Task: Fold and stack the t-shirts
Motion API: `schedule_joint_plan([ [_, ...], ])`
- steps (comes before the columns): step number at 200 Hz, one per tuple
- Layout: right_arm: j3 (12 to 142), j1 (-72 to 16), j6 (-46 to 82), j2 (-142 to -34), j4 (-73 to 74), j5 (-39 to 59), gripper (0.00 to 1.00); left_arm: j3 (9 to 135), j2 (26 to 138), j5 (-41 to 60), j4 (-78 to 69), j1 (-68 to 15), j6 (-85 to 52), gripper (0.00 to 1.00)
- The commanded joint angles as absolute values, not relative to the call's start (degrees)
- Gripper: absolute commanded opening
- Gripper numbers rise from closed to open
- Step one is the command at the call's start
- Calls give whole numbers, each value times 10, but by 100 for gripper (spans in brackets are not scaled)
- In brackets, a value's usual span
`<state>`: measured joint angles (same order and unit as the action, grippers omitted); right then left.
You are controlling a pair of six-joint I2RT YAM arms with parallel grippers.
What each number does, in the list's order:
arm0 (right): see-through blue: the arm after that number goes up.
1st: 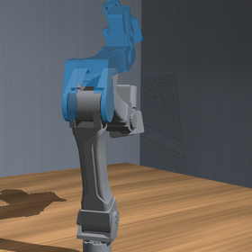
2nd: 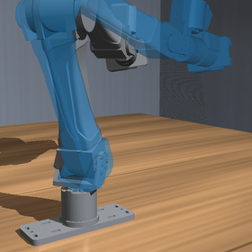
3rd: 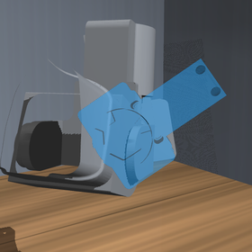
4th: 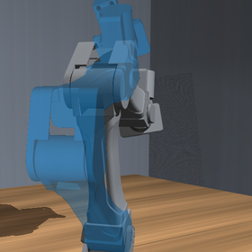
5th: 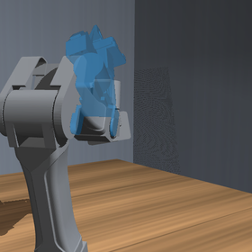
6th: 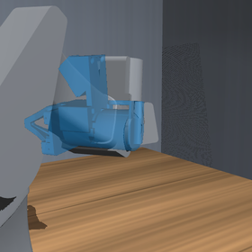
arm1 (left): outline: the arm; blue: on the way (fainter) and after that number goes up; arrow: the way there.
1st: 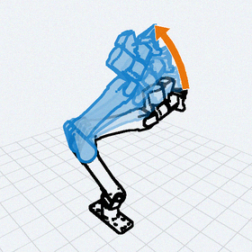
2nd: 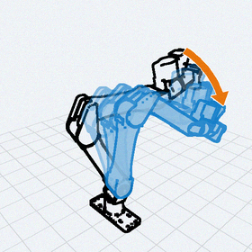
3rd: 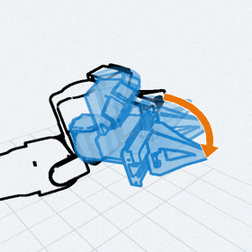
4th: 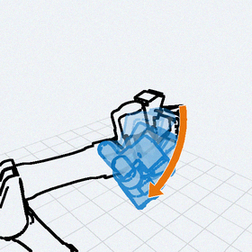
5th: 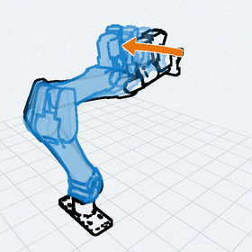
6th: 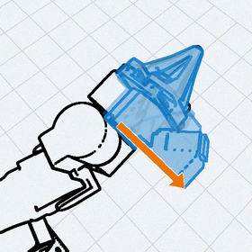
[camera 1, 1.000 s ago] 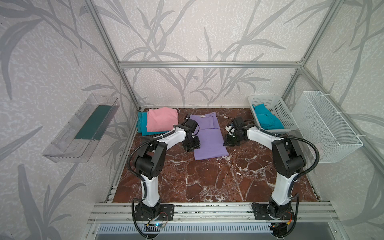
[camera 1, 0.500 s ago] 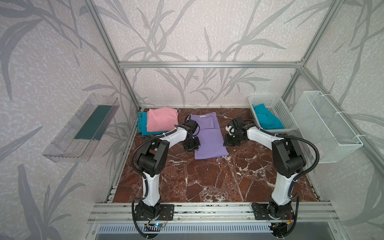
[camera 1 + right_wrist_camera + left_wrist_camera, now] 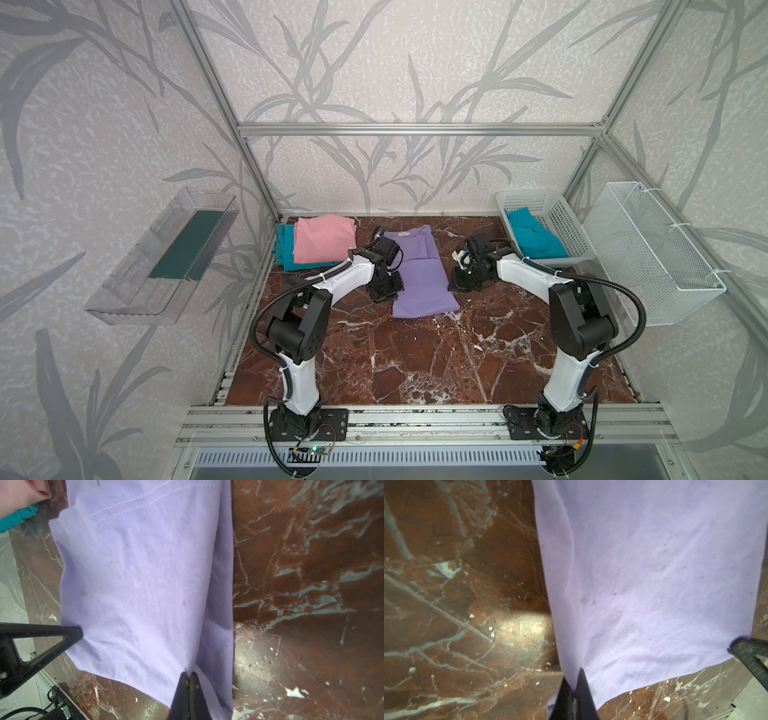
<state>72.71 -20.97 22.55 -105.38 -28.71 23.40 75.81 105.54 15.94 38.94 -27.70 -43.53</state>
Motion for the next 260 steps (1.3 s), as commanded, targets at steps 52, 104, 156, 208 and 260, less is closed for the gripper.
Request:
schedule_joint_plan([
  [52, 632, -214, 241, -995, -274, 239, 0, 643, 1004, 148, 364, -304, -483, 21],
  [104, 585, -219, 245, -985, -259, 241, 0, 616, 1006, 154, 338, -319, -504, 15],
  [156, 605, -218, 234, -981, -270, 226, 33, 640, 960, 127, 374, -329, -507, 15],
  [208, 667, -200, 218, -1018, -277, 184, 42, 651, 957, 115, 376, -330, -510, 33],
  [260, 783, -193, 210, -1135, -290, 198, 41, 656, 985, 126, 360, -342, -515, 34],
])
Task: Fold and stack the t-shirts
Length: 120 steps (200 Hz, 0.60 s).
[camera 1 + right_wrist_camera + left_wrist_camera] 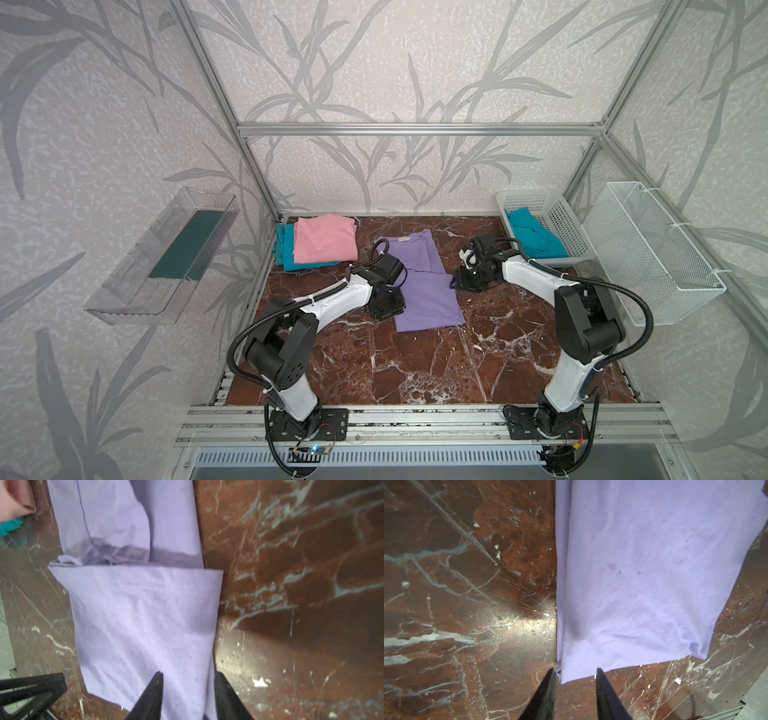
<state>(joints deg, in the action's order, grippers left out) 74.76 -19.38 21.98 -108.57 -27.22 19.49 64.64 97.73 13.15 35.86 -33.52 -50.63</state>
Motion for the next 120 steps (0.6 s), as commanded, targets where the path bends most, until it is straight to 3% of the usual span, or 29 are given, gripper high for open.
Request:
schedule_joint_plan([
  [1, 785, -193, 209, -1137, -291, 199, 41, 655, 985, 127, 360, -342, -515, 34],
  [31, 836, -191, 211, -1191, -299, 204, 37, 644, 994, 140, 345, -349, -526, 37],
  [44, 847, -191, 214, -1200, -294, 207, 25, 643, 999, 145, 338, -353, -529, 37],
  [57, 858, -191, 215, -1205, -290, 214, 10, 643, 1006, 148, 338, -358, -529, 31],
  [71, 874, -191, 213, -1205, -291, 226, 0, 640, 1015, 152, 347, -359, -527, 28],
  [120, 879, -192, 188, -1177, -255, 251, 0, 611, 1012, 134, 367, -352, -522, 28],
])
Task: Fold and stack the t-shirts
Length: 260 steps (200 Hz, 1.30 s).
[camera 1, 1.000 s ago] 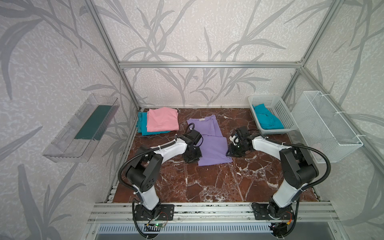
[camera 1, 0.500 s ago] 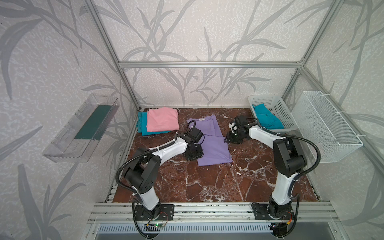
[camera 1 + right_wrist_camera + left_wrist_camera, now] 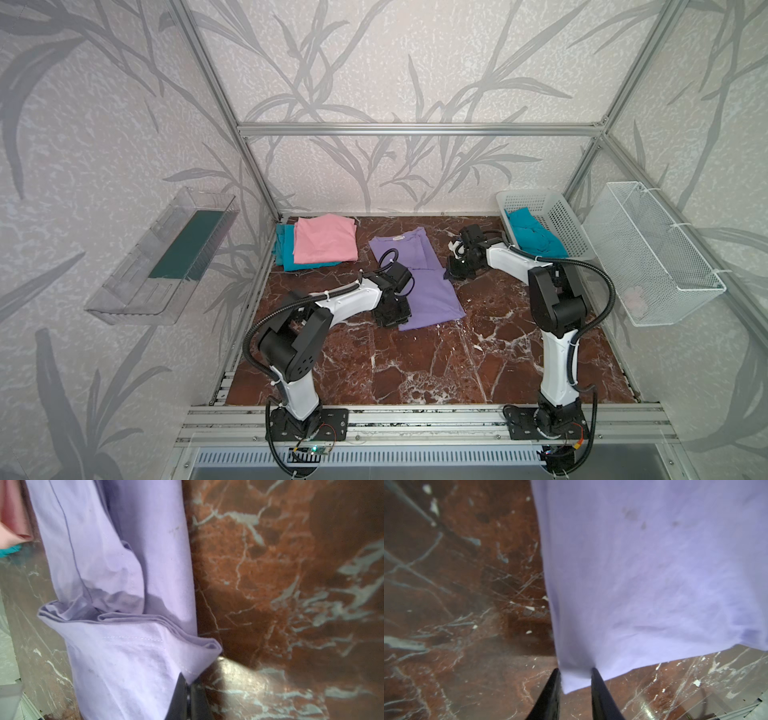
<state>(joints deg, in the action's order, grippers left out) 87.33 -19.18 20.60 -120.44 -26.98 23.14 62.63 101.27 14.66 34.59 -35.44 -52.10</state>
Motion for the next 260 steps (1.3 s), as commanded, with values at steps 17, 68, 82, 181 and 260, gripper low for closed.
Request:
schedule_joint_plan([
  [17, 873, -192, 188, -1176, -248, 255, 0, 597, 1009, 135, 362, -352, -527, 28],
  [68, 878, -194, 192, -1186, -235, 266, 22, 557, 994, 136, 361, -351, -538, 17],
  [82, 897, -195, 190, -1198, -243, 266, 8, 539, 982, 131, 369, -351, -538, 17],
  [181, 877, -229, 167, -1165, -158, 224, 0, 542, 912, 77, 429, -337, -513, 32],
  [260, 953, -198, 198, -1259, -258, 168, 33, 550, 919, 93, 413, -337, -526, 41],
])
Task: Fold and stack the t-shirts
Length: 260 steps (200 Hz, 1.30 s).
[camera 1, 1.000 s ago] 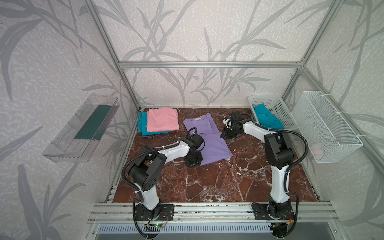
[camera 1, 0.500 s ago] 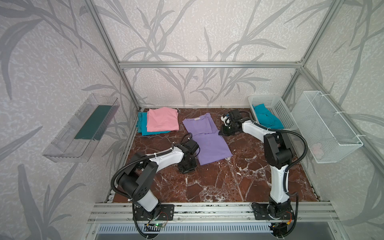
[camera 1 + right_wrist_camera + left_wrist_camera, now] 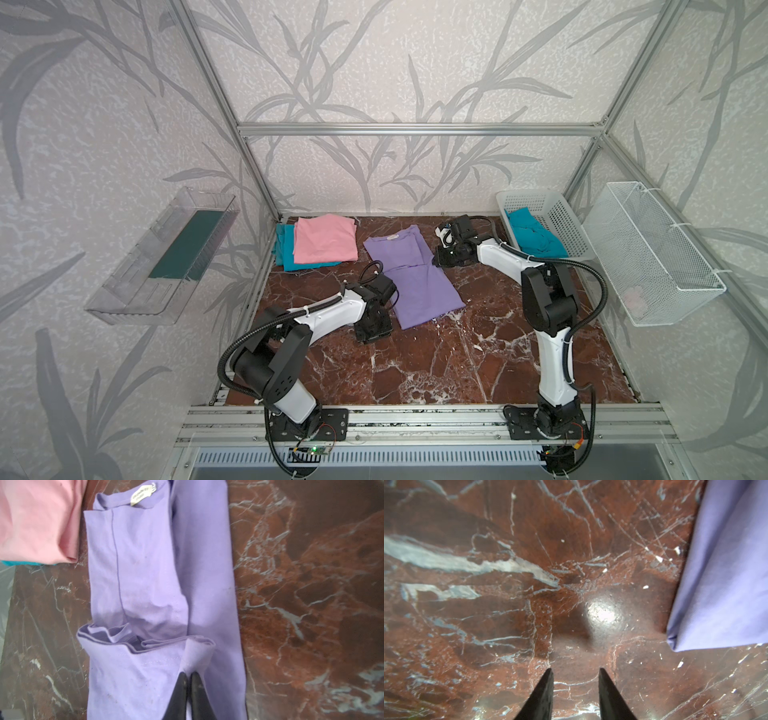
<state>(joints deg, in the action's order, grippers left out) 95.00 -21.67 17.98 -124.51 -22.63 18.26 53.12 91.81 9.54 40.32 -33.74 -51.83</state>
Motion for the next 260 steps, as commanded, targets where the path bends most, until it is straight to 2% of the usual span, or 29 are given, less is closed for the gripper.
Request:
schedule_joint_plan([
  [1, 954, -198, 198, -1259, -258, 167, 34, 550, 919, 93, 413, -337, -526, 42],
  [23, 955, -196, 187, -1248, -277, 144, 48, 568, 923, 100, 409, -342, -526, 44],
  [60, 873, -197, 178, -1163, -270, 92, 50, 608, 946, 106, 392, -358, -528, 46],
  [74, 807, -199, 185, -1113, -248, 84, 41, 629, 958, 106, 383, -360, -526, 46],
  [79, 782, -202, 187, -1097, -238, 84, 34, 636, 963, 108, 376, -362, -526, 46],
  [90, 731, -210, 189, -1063, -222, 83, 9, 650, 977, 114, 360, -366, -524, 45],
  [100, 698, -218, 186, -1041, -216, 87, 0, 666, 993, 120, 352, -370, -522, 45],
  [136, 624, -248, 174, -1013, -202, 96, 0, 704, 1046, 123, 322, -383, -513, 44],
  [180, 570, -271, 176, -1014, -203, 92, 0, 674, 1070, 121, 296, -383, -517, 44],
  [216, 486, -315, 197, -946, -205, 85, 0, 583, 1027, 117, 291, -382, -530, 44],
  [260, 382, -397, 266, -861, -199, 101, 0, 493, 932, 103, 352, -381, -533, 45],
])
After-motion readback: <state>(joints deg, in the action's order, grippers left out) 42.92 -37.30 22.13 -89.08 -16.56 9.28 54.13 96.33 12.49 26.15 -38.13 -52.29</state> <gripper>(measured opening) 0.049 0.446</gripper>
